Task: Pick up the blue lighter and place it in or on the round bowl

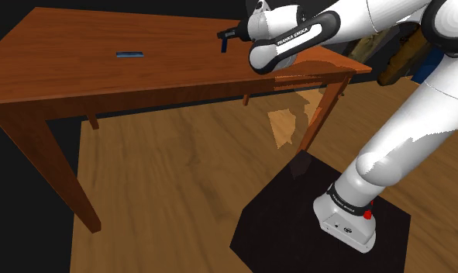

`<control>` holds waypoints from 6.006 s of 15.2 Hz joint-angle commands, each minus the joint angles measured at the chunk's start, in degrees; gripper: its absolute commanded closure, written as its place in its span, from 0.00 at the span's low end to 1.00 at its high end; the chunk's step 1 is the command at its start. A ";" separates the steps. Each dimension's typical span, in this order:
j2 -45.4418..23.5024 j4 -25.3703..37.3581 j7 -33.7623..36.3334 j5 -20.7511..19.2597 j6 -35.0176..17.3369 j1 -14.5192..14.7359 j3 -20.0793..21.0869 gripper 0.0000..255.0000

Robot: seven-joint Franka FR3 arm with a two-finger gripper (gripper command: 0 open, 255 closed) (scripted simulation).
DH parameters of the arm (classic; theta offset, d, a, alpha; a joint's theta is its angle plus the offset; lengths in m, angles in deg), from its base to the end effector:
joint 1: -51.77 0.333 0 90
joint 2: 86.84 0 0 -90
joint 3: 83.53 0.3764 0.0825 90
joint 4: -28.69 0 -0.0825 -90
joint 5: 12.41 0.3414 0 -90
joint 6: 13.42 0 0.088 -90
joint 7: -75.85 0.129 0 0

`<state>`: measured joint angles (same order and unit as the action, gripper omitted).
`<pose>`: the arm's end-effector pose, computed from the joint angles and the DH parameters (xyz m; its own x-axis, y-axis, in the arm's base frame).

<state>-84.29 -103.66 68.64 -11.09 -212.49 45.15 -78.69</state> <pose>0.5323 -0.0185 0.5941 0.3562 0.0963 0.9294 -0.0012 -0.9946 0.1035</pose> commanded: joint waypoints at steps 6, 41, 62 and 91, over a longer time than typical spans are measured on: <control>2.61 2.46 0.54 -0.49 5.07 0.39 -0.56 1.00; 12.97 15.56 -27.67 20.72 28.91 16.85 -23.90 1.00; 15.51 23.19 -59.38 39.69 44.10 29.56 -55.02 1.00; 21.78 12.18 -67.72 43.15 37.27 29.92 -55.01 0.00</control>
<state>-64.04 -90.20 0.07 33.69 -175.46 77.37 -135.41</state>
